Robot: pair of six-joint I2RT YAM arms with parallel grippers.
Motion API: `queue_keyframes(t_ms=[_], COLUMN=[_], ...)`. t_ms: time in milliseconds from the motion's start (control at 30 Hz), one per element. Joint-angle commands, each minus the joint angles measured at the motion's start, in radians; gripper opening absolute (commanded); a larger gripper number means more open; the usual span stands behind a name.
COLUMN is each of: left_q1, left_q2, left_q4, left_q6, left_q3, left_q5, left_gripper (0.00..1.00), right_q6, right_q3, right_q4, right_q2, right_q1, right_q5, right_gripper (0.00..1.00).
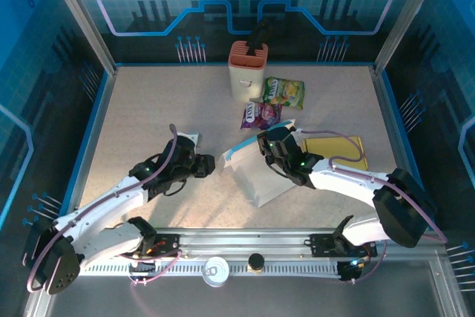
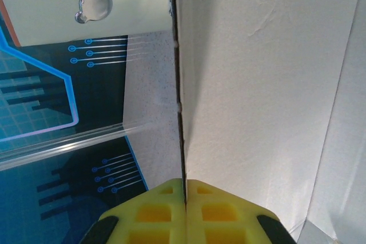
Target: Fold the paper box
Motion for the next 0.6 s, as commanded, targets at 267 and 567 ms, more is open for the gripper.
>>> queue_keyframes(t_ms=[267,567], left_q1=[0.059,0.045], left_q2=[0.099,0.297], left_q4=[0.155,0.246], left_q6=[0.052,0.121], left_q3=[-0.073,-0.042], left_q5=[0.041,0.099], left_gripper=[0.38,0.36], right_q6=[-0.028,-0.034], right_q3=[-0.051,-0.038], right_q4=[0.017,0.04], right_q2=[0.021,0.032], right_q1=[-0.016,-0.018], right_q5=[-0.038,-0.051], right_gripper=[0.0,0.0])
